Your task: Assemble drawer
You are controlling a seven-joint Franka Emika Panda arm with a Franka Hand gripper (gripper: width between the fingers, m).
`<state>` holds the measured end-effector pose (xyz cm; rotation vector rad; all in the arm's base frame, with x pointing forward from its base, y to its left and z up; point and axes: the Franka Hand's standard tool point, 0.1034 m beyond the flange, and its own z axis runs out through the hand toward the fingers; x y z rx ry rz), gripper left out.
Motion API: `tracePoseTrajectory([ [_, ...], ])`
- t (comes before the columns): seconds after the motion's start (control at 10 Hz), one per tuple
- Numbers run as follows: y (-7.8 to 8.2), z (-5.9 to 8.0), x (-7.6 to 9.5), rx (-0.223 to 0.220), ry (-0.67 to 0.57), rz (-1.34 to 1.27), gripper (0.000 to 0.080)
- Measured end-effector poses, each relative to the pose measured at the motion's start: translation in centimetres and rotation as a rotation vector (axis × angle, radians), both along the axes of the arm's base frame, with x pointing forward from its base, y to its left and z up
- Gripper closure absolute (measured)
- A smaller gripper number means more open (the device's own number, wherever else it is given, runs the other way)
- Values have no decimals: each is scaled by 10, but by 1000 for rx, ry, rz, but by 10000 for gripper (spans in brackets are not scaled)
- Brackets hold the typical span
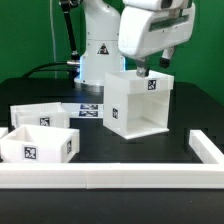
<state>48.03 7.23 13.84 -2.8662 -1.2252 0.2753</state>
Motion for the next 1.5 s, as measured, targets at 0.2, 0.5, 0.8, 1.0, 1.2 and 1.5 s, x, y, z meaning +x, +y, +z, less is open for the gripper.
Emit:
tracePoseTrajectory([
  [0.2,0,-4,3,-14,-1,-95,150],
  [0.5,0,-4,-1,-40,-28,-259,150],
  [0.8,11,7,-39,-36,-82,-208,150],
  [1.0,13,8,-64,-18,-111,-154,150],
  [1.2,13,7,-62,-19,-108,-160,150],
  [1.5,16,-2,-59,-1,-154,-211,150],
])
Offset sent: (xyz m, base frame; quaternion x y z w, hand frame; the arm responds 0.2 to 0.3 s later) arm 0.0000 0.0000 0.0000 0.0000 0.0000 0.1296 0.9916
